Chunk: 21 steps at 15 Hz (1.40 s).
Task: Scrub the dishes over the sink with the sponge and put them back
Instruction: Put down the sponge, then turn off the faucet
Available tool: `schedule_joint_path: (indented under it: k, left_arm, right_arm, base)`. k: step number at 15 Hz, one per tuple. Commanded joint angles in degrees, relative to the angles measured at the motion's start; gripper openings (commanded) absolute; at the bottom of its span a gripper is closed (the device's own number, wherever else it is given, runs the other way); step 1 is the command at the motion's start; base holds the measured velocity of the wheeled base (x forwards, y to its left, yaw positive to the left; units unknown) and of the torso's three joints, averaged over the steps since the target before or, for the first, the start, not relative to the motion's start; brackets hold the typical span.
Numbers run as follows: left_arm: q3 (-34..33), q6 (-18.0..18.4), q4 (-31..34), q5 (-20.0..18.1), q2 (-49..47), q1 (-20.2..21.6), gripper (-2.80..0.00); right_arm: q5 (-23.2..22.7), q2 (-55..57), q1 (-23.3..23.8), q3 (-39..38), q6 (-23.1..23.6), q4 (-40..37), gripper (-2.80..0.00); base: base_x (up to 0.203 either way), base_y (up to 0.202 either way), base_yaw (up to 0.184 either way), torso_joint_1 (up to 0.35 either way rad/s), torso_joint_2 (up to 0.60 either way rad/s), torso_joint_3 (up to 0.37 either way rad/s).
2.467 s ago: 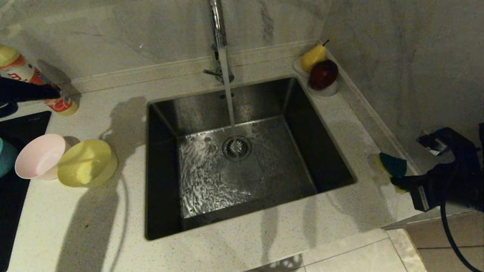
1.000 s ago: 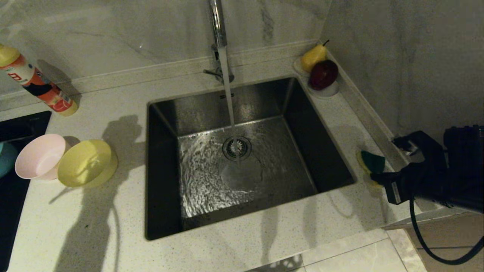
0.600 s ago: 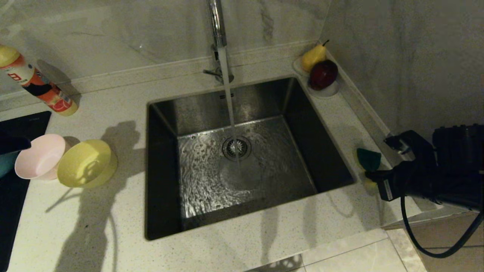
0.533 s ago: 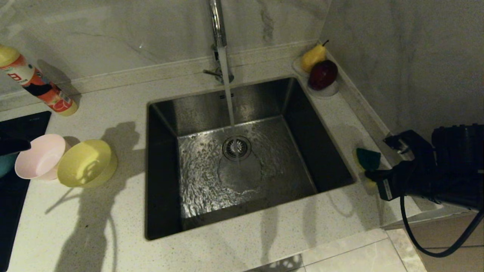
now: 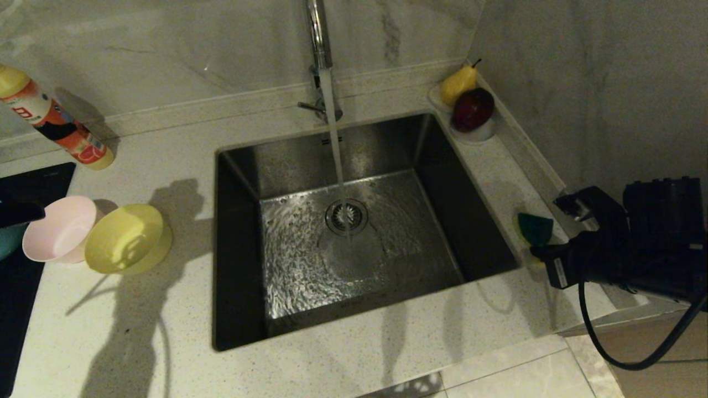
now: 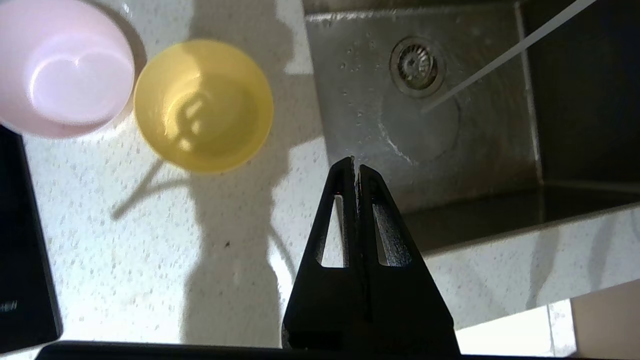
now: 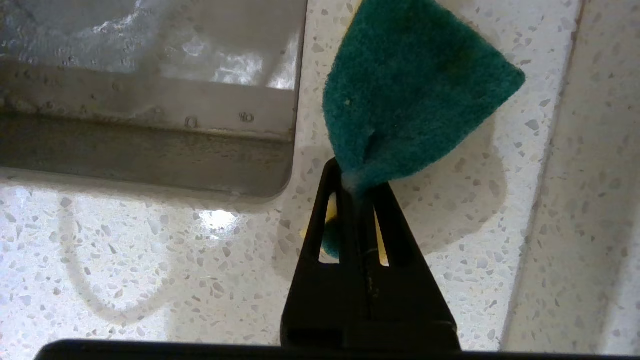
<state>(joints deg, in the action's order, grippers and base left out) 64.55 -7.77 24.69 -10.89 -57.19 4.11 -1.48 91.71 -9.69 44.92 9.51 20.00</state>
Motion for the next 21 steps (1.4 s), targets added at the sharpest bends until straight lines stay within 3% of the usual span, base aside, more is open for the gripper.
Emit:
schedule_joint_path:
  k: [1, 15, 16, 21]
  left_arm:
    - [0.23, -0.06, -0.43, -0.19, -0.65, 0.02, -2.8]
    - [-2.4, 0.1, -0.6, -0.19, 1.83, 0.02, -2.8]
    - [-3.0, 0.23, -0.61, -0.11, 2.34, 0.02, -2.8]
    - [-10.2, 3.51, -4.68, -0.16, 6.63, 0.02, -2.8]
  right_arm:
    - [0.07, 0.4, -0.15, -0.01, 0.07, 0.13, 0.0]
    - [0.09, -4.46, -0.4, 1.52, -1.25, 0.13, 0.0]
    - [0.16, -5.63, -0.43, 1.8, -1.69, 0.03, -2.8]
    - [3.43, -12.39, -2.05, 3.55, -2.12, -0.64, -2.8]
  base:
    - [0.0, 0.0, 0.0, 0.0, 0.0, 0.0]
    - [0.0, 0.0, 0.0, 0.0, 0.0, 0.0]
    - [0.0, 0.0, 0.0, 0.0, 0.0, 0.0]
    - [0.0, 0.0, 0.0, 0.0, 0.0, 0.0]
